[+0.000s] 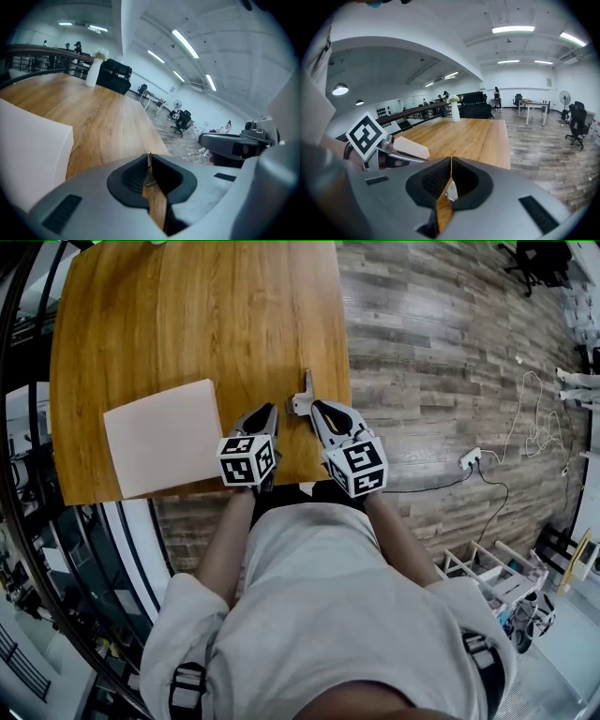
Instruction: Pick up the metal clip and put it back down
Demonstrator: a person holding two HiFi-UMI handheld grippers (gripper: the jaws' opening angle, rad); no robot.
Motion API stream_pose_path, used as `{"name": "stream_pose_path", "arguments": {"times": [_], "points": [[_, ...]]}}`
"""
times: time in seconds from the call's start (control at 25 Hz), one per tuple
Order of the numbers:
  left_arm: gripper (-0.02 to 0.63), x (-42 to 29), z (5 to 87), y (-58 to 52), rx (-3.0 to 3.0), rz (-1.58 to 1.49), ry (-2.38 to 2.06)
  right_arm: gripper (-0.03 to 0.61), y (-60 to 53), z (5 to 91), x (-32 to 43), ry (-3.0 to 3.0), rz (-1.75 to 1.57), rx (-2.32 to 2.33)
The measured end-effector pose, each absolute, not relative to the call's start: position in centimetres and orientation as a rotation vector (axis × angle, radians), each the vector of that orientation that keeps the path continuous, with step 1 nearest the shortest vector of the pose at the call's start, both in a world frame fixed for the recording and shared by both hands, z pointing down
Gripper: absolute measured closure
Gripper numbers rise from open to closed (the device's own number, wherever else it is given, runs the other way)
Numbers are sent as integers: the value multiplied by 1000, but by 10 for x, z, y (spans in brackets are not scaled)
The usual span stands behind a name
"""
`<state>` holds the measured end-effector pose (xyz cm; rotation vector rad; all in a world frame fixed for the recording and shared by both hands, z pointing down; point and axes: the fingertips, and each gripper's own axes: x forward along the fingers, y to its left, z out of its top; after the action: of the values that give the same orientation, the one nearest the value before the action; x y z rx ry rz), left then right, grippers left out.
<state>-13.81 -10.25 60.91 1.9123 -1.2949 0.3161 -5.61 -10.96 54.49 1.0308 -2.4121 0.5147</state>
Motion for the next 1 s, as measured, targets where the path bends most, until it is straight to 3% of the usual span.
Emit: {"name": "stream_pose_path", "arguments": {"times": [0.4, 0.64, 1.0], "points": [[589, -131, 556, -87, 1900, 222, -1525, 552, -112, 516, -45, -2546, 416, 960], [589, -90, 524, -71, 1866, 92, -1631, 552, -103, 472, -10, -2638, 249, 937], [589, -57, 412, -48, 1976, 104, -2028, 552, -93, 387, 41, -2836, 103, 927]]}}
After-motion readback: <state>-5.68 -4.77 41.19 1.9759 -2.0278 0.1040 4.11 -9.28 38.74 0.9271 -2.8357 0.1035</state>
